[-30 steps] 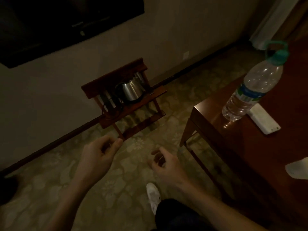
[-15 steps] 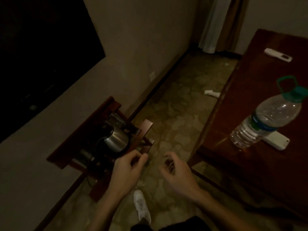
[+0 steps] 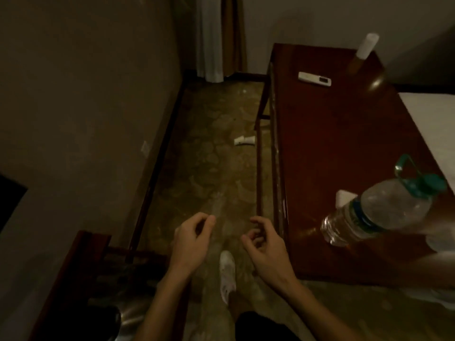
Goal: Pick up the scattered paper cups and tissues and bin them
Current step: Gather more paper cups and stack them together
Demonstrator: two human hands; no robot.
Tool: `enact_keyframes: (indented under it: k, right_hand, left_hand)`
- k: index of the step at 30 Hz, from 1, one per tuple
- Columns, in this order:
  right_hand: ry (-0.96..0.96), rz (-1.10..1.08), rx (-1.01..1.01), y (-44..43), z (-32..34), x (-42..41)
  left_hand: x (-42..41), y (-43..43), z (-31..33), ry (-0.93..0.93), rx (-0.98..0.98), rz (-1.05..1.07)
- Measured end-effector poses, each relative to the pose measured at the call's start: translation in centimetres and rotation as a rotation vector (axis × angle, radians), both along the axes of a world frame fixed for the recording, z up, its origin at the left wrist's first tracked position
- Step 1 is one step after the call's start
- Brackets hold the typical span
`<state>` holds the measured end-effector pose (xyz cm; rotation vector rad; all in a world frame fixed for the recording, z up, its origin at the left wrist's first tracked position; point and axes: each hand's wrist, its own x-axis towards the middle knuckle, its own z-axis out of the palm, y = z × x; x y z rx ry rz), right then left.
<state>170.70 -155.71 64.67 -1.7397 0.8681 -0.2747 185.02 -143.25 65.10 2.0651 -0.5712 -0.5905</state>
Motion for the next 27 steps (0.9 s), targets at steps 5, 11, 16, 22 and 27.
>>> enact_keyframes:
  k: [5, 11, 16, 22, 27]
  right_hand:
    - [-0.006, -0.065, 0.008, -6.7, -0.4, 9.5]
    - [0.131, -0.14, 0.097, -15.1, -0.9, 19.5]
    - [0.161, -0.315, 0.274, -21.4, -3.5, 26.8]
    - [0.249, -0.403, 0.369, -30.7, -8.6, 38.0]
    - [0.283, -0.417, 0.408, -39.6, -11.8, 48.9]
  left_hand:
    - [8.9, -8.5, 1.4, 0.05, -0.054, -0.027]
    - [20.0, -19.5, 2.7, 0.117, 0.033, -0.056]
    - [28.4, -28.2, -0.5, 0.153, 0.163, -0.141]
    - [40.5, -40.9, -7.3, 0.16, 0.267, -0.271]
    - [51.5, -50.5, -11.1, 0.159, 0.357, -0.323]
